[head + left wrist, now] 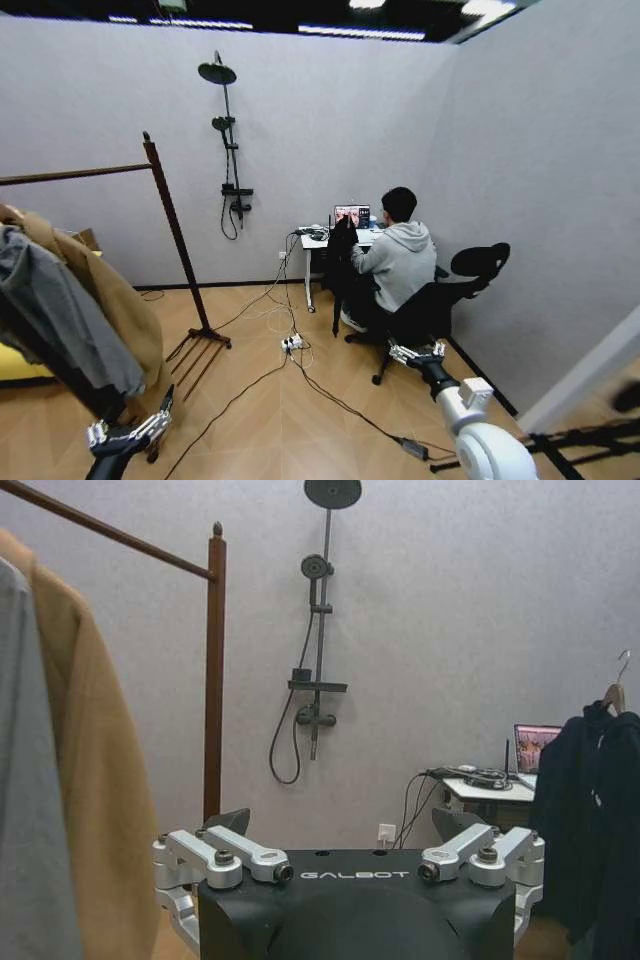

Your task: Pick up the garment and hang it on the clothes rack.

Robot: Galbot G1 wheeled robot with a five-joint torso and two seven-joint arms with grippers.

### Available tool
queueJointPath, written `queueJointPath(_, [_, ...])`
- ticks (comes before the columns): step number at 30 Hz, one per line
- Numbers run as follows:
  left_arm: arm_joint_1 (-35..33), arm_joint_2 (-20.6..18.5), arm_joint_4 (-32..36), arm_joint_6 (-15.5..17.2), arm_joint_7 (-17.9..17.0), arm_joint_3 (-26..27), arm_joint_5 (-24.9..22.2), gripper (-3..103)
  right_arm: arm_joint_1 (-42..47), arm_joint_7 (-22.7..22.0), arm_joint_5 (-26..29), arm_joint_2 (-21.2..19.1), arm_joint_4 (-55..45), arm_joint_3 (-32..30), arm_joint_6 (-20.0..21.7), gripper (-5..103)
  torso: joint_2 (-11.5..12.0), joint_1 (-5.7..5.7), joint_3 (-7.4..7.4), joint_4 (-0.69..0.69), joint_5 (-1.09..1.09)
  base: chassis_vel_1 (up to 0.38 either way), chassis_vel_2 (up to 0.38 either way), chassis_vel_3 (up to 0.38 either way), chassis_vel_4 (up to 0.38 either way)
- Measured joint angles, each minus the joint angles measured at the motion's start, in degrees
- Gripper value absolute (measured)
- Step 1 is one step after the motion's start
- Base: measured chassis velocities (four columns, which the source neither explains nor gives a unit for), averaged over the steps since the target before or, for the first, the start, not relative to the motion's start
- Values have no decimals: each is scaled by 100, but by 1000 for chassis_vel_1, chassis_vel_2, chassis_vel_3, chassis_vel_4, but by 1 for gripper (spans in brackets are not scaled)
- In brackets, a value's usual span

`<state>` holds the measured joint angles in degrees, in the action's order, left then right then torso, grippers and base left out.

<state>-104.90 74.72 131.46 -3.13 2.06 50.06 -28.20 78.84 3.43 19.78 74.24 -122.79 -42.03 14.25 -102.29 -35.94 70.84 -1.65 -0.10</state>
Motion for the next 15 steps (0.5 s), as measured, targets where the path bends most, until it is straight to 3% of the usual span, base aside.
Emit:
queueJointPath(5, [0,0,1,0,3,0,0,100,-23,5,-28,-2,17,23,-1,100,-1,2,-1,-2,5,-362,317,375,-341])
queueJointPath(6, [0,1,1,0,4,0,0,100,-26,5,-35,-3,21,29,0,100,-1,3,-1,0,17,-328,370,359,-364])
queueJointPath(9, [0,0,1,0,2,0,0,100,-28,5,-47,-5,22,35,0,100,1,-1,0,-1,3,-340,349,340,-367])
queueJointPath(13, [0,0,1,0,2,0,0,100,-31,5,-59,-9,23,41,-1,100,-1,2,0,0,18,-337,375,353,-369])
queueJointPath(15, [0,0,1,0,1,0,0,100,-32,5,-66,-10,24,49,-1,100,0,-1,0,-2,3,-337,317,357,-343])
